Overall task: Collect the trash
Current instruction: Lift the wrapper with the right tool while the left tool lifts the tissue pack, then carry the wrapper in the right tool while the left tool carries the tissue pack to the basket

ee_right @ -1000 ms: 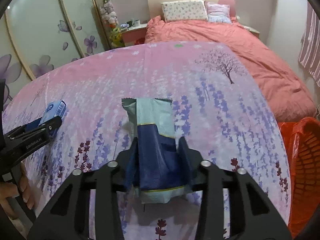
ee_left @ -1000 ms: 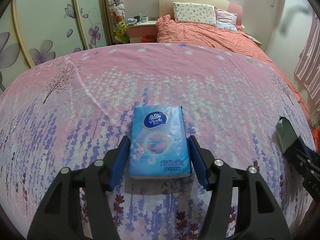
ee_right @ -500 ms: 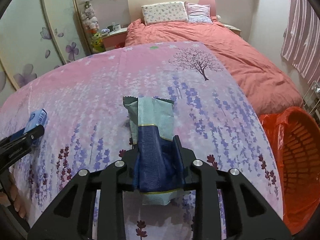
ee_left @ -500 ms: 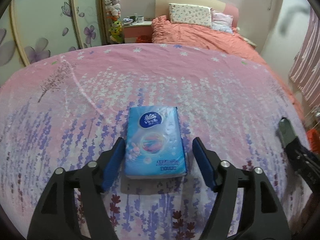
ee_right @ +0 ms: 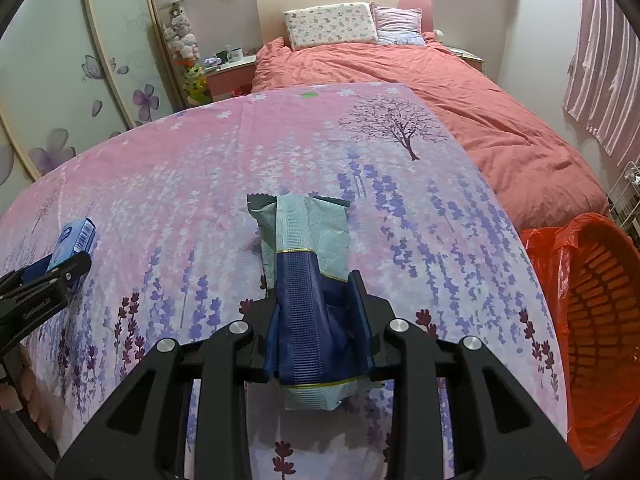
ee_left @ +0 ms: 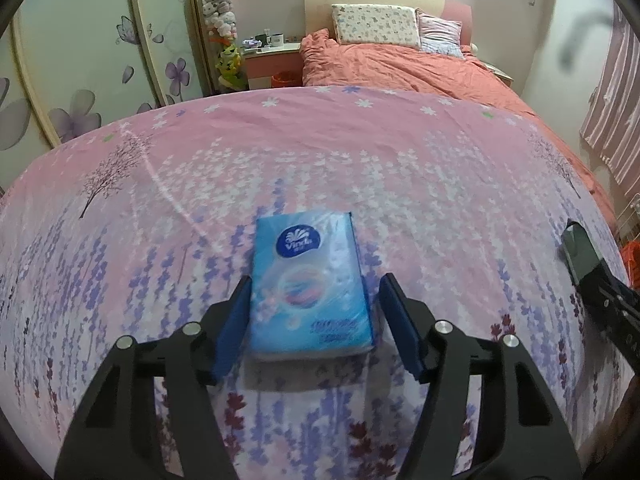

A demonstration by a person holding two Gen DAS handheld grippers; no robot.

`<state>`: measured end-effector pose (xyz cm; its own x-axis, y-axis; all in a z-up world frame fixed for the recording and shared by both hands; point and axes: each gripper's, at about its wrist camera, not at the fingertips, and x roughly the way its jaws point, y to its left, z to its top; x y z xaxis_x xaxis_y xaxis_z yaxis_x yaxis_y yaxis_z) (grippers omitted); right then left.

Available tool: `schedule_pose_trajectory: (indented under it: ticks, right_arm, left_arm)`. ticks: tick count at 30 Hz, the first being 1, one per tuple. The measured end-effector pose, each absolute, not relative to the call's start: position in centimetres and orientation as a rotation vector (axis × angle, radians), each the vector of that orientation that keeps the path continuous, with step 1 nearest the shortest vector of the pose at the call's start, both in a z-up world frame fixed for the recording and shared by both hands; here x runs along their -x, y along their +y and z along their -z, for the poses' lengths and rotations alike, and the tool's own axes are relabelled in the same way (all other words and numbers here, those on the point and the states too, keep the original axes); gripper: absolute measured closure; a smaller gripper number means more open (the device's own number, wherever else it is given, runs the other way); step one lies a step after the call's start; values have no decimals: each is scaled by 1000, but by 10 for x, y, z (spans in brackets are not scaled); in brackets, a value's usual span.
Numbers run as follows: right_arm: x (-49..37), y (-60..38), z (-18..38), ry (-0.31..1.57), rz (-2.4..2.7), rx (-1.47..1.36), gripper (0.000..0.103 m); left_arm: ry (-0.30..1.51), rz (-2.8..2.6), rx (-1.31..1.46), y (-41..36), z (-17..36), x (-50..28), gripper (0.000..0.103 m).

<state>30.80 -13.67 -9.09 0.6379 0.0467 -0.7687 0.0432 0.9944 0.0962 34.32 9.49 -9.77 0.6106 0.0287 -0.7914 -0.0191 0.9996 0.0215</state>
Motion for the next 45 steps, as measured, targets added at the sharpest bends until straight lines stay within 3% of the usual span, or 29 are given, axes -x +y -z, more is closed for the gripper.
schedule_pose_trajectory:
  ticks: [4,6,7,9,21,34,45]
  right_arm:
    - [-307,-141,90,874,-24,-141,70]
    - [-305,-146,91,870,-40,-167,73]
    - [-304,-147,90,868,-41,-174,80]
    - [-300,-150,90,863,-49,-185,83]
    - [-264,-160,67,796,-50,-192,92]
    - [-212,-191,11,659,-8,-219,92]
    - [-174,-235,-6,588,77,-240,92]
  left_arm:
    - [914,-31,-2,96,97,-344,40]
    - [908,-28,-1,95,97,-345,52]
    - [906,-20,-2,96,96,-346,52]
    - [904,-15,-7,95,95,-345,53]
    - [834,3,-39,89,70,-313,53]
    - [722,111,-75,41,3,-256,53]
    - [669,222,-126,-24,-29,-218,53]
